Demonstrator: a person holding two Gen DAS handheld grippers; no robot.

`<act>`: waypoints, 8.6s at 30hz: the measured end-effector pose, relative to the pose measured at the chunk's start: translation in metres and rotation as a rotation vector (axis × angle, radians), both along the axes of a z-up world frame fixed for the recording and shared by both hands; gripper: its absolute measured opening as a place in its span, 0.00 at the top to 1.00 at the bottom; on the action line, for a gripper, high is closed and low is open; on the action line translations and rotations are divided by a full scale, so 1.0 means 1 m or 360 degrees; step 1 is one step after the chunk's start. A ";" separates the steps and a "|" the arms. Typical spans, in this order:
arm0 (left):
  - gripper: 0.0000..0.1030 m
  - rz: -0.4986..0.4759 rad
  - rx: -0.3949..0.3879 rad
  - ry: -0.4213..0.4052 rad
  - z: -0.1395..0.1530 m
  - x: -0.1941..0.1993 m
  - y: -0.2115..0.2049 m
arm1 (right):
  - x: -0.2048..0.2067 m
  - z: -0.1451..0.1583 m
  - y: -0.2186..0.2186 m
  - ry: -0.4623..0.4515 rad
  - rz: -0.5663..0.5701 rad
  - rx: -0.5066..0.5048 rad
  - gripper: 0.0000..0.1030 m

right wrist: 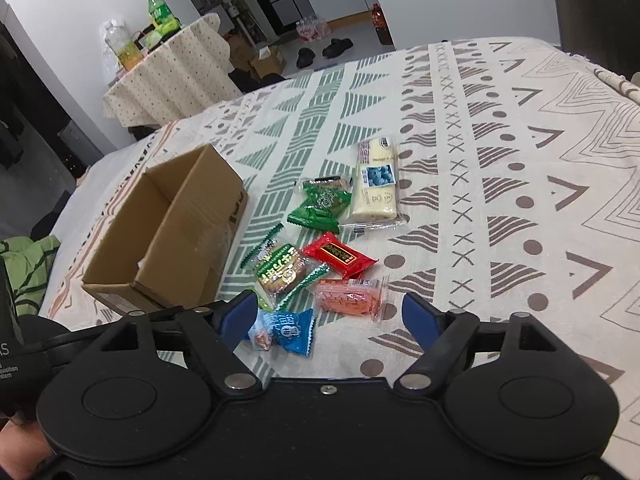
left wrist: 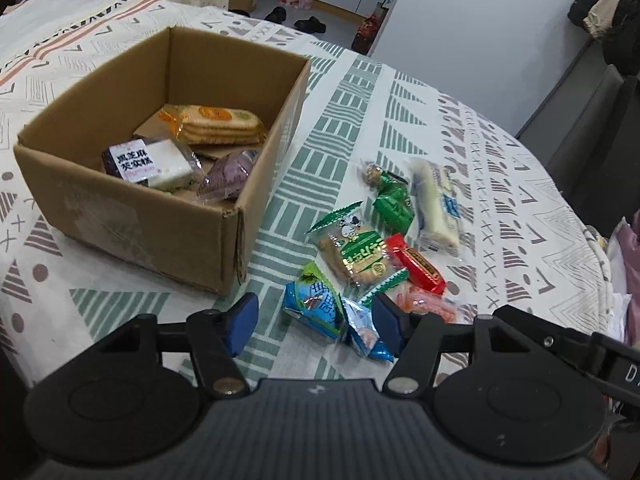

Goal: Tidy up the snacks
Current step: 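Grasp blue candy packet with left tool while right tool grasps pink packet, then carry blue packet with left tool over the box while right tool carries pink packet there, then open left tool to drop blue packet into box while right tool drops pink packet, then move both tools from the box back to the remaining snacks, then grasp second blue candy packet with left tool while right tool grasps red candy packet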

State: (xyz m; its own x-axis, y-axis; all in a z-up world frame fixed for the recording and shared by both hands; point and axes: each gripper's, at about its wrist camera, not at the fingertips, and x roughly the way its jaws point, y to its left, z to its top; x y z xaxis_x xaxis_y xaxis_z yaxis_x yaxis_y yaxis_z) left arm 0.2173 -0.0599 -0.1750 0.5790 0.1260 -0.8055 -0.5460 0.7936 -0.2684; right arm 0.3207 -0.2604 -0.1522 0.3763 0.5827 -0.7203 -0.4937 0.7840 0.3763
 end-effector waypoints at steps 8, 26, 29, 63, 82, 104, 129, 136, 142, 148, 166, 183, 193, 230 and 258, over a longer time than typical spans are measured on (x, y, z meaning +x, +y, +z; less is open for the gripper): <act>0.40 0.0049 -0.0050 0.0023 -0.022 0.011 0.006 | 0.011 -0.017 0.016 0.0045 0.0060 -0.0043 0.23; 0.69 0.0161 -0.0071 0.0025 -0.037 0.021 0.013 | 0.031 -0.050 0.034 0.0153 0.0048 -0.0106 0.34; 0.70 0.0160 -0.0087 0.0018 -0.036 0.019 0.013 | 0.030 -0.053 0.040 0.0131 0.0064 -0.0148 0.34; 0.72 0.0104 0.0088 -0.0292 0.070 -0.033 0.014 | -0.008 0.017 0.043 -0.0105 0.0135 0.0073 0.54; 0.72 0.0239 0.0148 -0.0366 0.101 -0.059 0.076 | -0.030 0.040 0.084 -0.0226 0.0237 0.0194 0.54; 0.72 0.0264 -0.0021 -0.0319 0.081 -0.060 0.162 | -0.042 0.041 0.157 -0.0273 0.0242 0.0136 0.54; 0.63 0.0226 0.0002 -0.0284 0.062 -0.010 0.183 | -0.022 0.026 0.149 -0.0165 0.0115 0.0075 0.48; 0.40 0.0262 0.0022 -0.0227 0.063 -0.013 0.173 | -0.020 0.026 0.139 -0.0137 0.0119 0.0069 0.44; 0.27 0.0262 0.0070 -0.0185 0.067 -0.020 0.159 | -0.022 0.026 0.128 -0.0124 0.0099 0.0060 0.41; 0.16 0.0247 0.0125 -0.0150 0.070 -0.027 0.142 | -0.026 0.033 0.115 -0.0135 0.0085 0.0066 0.33; 0.06 0.0175 0.0237 -0.0096 0.092 -0.045 0.095 | -0.031 0.046 0.069 -0.0173 0.0045 0.0110 0.15; 0.06 0.0123 0.0308 -0.0123 0.099 -0.049 0.034 | -0.038 0.051 0.026 -0.0131 0.0078 0.0195 0.12; 0.06 0.0093 0.0291 -0.0133 0.092 -0.045 0.005 | -0.029 0.048 -0.004 -0.0114 -0.0009 0.0188 0.04; 0.50 -0.0140 0.0008 0.0054 -0.013 0.012 -0.041 | 0.002 0.009 -0.025 -0.0023 0.0021 0.0086 0.19; 0.74 -0.0063 -0.0068 -0.0072 -0.007 0.029 -0.016 | 0.039 -0.035 0.009 0.0014 0.0043 -0.0014 0.38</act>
State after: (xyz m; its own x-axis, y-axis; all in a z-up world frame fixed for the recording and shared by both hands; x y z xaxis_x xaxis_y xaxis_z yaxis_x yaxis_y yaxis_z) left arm 0.2460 -0.0757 -0.1817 0.6189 0.0679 -0.7825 -0.5007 0.8017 -0.3265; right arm 0.3593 -0.2516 -0.1875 0.3540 0.5862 -0.7287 -0.5112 0.7738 0.3741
